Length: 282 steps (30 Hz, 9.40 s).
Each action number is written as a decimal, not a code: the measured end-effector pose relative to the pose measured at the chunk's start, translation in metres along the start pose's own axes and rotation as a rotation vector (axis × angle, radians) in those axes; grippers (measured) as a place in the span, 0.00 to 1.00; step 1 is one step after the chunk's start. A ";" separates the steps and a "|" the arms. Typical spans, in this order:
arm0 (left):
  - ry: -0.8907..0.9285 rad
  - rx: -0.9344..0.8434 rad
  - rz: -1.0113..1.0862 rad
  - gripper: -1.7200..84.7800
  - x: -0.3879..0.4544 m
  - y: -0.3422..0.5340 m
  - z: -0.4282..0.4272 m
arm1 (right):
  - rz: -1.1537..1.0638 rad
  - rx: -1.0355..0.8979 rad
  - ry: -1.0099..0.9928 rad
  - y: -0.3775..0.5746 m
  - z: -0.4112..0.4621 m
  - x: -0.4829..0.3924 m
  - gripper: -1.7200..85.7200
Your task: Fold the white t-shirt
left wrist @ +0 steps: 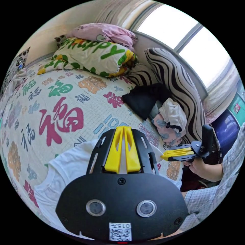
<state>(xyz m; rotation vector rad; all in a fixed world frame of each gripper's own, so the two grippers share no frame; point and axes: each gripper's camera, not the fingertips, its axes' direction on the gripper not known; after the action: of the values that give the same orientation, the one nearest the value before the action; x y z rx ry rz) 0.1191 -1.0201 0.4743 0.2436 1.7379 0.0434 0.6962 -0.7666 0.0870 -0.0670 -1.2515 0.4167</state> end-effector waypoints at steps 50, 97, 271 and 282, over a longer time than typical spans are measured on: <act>-0.030 -0.017 -0.489 0.02 -0.091 0.245 -0.300 | -0.353 -0.522 0.134 -0.187 0.305 -0.181 0.02; -0.266 0.617 -0.916 0.01 -0.024 0.489 -0.610 | -0.541 -0.543 -0.234 -0.422 0.501 -0.499 0.01; 0.264 0.115 -1.112 0.02 0.035 0.638 -0.436 | 0.344 -0.576 -0.447 0.046 0.137 0.133 0.02; 0.169 0.012 -1.061 0.02 0.069 0.665 -0.448 | 0.309 -0.653 -0.355 0.045 0.170 0.094 0.02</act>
<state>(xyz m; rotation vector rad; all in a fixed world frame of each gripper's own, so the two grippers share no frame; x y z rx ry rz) -0.2375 -0.3093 0.5990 -0.7046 1.8405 -0.7322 0.5496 -0.7224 0.2149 -0.7774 -1.6964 0.2743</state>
